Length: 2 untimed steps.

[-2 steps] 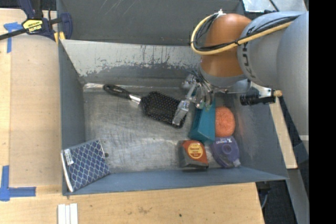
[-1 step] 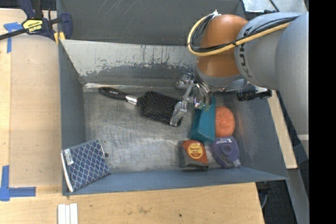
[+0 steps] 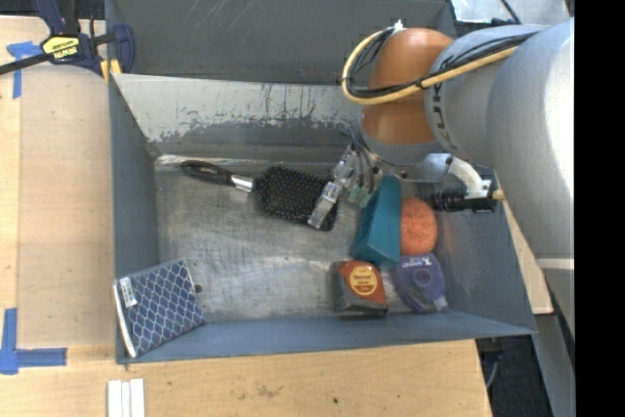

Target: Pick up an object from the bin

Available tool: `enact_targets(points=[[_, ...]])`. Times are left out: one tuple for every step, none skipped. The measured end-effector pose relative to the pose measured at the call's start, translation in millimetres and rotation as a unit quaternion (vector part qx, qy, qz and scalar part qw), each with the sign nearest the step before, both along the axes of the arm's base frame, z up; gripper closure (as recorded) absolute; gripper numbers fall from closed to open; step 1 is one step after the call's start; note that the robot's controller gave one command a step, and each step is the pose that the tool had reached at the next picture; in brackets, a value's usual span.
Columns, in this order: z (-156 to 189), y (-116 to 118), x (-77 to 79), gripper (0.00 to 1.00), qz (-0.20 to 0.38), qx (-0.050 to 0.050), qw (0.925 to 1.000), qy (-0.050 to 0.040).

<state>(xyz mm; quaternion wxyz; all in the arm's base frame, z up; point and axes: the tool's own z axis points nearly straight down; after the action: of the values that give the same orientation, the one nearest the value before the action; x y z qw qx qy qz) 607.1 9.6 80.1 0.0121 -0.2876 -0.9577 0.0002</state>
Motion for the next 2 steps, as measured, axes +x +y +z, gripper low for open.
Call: enact_targets(points=[[-0.3,0.7,0.4,1.0,-0.014,-0.001,0.9999,0.0],[1.8,0.6,0.0,1.0,-0.012,-0.001,0.9999,-0.001]])
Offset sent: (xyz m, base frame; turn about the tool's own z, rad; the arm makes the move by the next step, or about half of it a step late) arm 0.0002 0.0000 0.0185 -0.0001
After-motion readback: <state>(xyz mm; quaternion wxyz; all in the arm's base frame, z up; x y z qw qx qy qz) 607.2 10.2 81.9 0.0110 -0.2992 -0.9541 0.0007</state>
